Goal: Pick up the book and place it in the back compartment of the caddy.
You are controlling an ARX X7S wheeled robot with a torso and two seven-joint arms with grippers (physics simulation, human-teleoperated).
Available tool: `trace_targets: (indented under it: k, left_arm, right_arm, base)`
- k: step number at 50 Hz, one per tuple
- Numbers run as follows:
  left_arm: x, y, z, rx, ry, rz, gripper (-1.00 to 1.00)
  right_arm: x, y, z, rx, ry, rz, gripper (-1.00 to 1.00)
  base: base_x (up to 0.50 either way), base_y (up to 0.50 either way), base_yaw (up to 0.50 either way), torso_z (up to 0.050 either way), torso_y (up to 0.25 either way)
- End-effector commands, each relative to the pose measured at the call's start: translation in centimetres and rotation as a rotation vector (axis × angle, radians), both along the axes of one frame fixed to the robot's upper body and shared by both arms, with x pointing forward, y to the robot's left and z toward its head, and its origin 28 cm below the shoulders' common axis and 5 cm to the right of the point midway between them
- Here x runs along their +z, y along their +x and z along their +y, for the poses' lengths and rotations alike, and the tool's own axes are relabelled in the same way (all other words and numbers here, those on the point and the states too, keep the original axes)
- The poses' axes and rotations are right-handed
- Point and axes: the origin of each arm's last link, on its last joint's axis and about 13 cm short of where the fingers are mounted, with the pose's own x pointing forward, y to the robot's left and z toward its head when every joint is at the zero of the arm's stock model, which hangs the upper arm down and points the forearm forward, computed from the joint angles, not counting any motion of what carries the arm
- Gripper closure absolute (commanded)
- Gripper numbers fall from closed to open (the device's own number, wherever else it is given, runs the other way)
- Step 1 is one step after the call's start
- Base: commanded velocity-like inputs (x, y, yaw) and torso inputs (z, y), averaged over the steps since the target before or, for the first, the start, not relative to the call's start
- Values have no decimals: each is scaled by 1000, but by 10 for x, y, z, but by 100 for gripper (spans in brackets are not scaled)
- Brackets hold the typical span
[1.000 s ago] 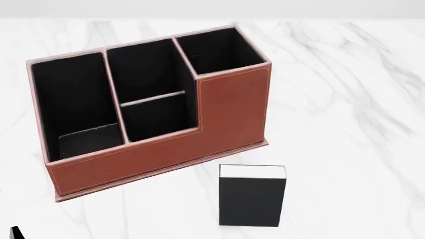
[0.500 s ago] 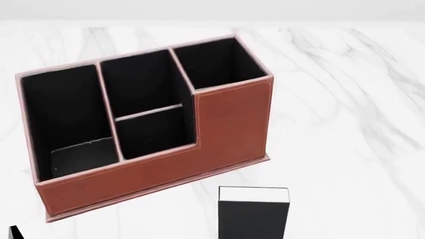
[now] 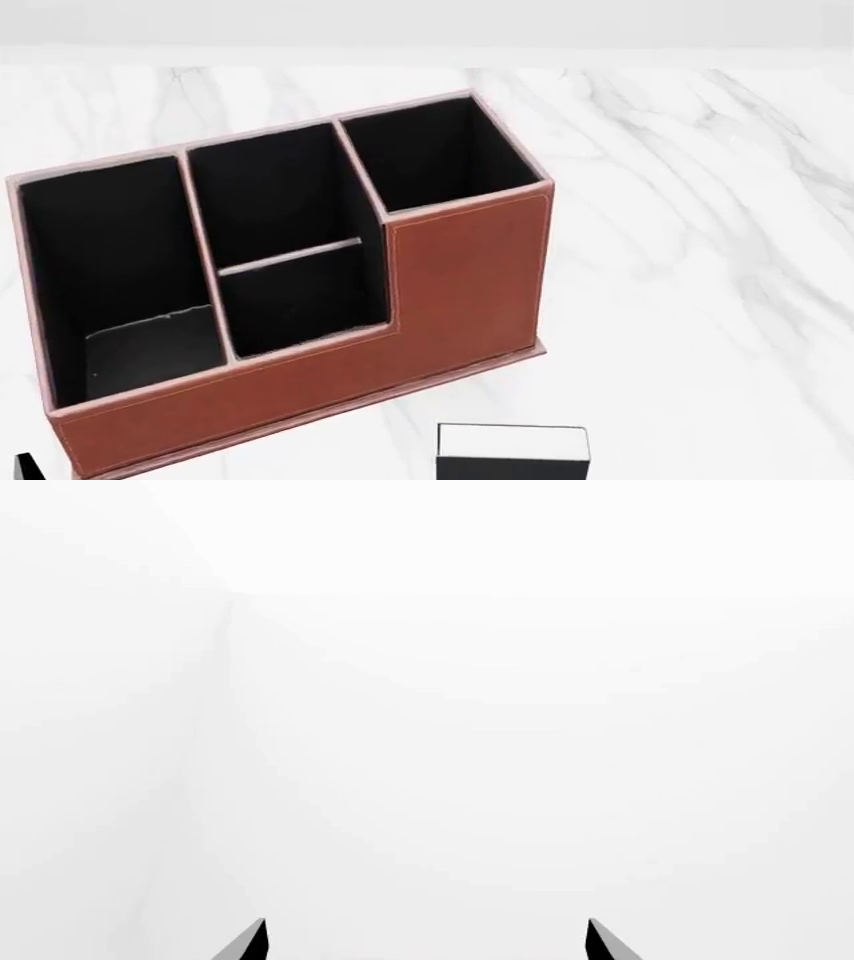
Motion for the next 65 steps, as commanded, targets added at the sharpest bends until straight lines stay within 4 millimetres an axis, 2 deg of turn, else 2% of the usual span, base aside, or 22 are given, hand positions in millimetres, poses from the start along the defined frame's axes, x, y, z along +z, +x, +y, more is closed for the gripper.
trace_targets:
  k: [1, 24, 65]
  left_arm:
    - [0, 0, 0, 1, -1, 0, -100]
    - [1, -1, -1, 1, -2, -2, -100]
    - [0, 0, -1, 4, 4, 2, -100]
  right_arm:
    - [0, 0, 0, 1, -1, 1, -100]
    - [0, 0, 0, 1, -1, 2, -100]
    - [-1, 1, 2, -14, -29, 2, -100]
  base:
    - [148, 0, 0, 0, 0]
    - [130, 0, 0, 0, 0]
    - [1, 0, 0, 0, 0]
